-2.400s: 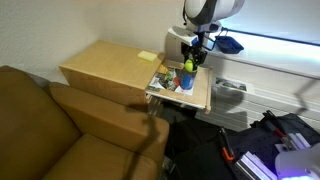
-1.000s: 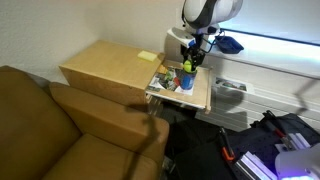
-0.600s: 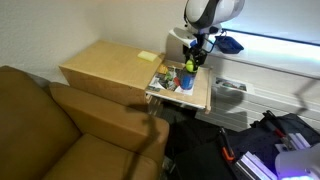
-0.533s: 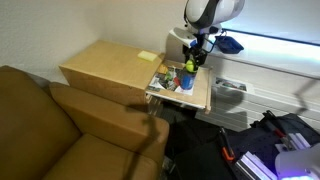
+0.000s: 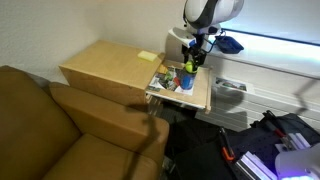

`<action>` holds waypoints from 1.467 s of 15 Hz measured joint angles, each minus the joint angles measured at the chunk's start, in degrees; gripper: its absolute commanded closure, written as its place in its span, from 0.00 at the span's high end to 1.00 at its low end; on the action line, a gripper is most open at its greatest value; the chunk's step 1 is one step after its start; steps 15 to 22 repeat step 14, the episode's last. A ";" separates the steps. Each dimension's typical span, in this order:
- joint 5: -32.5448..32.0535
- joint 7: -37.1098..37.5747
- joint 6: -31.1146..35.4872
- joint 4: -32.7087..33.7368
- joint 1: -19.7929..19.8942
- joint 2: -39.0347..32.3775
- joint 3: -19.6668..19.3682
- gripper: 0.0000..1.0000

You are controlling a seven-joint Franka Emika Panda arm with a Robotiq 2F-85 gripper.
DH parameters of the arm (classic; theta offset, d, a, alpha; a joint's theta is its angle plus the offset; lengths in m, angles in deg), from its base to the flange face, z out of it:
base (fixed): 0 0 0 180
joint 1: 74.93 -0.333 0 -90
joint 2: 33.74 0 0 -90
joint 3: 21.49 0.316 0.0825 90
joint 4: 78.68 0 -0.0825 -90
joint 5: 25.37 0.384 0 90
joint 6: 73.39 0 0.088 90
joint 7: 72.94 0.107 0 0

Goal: Put the tennis ball on the blue tin

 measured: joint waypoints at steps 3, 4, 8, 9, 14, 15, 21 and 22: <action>2.17 -0.53 -0.16 0.01 0.06 0.40 0.65 1.00; 3.08 -0.95 -0.46 0.01 0.14 0.70 1.04 1.00; 4.86 -1.98 -6.58 -0.02 0.55 4.09 1.93 1.00; 5.71 -2.99 -9.42 -0.04 0.91 5.63 2.30 1.00; 16.96 -16.75 -21.59 -0.45 3.70 17.60 5.37 1.00; 16.96 -16.75 -21.59 -0.45 3.70 17.60 5.37 1.00; 16.96 -16.75 -21.59 -0.45 3.70 17.60 5.37 1.00; 16.96 -16.75 -21.59 -0.45 3.70 17.60 5.37 1.00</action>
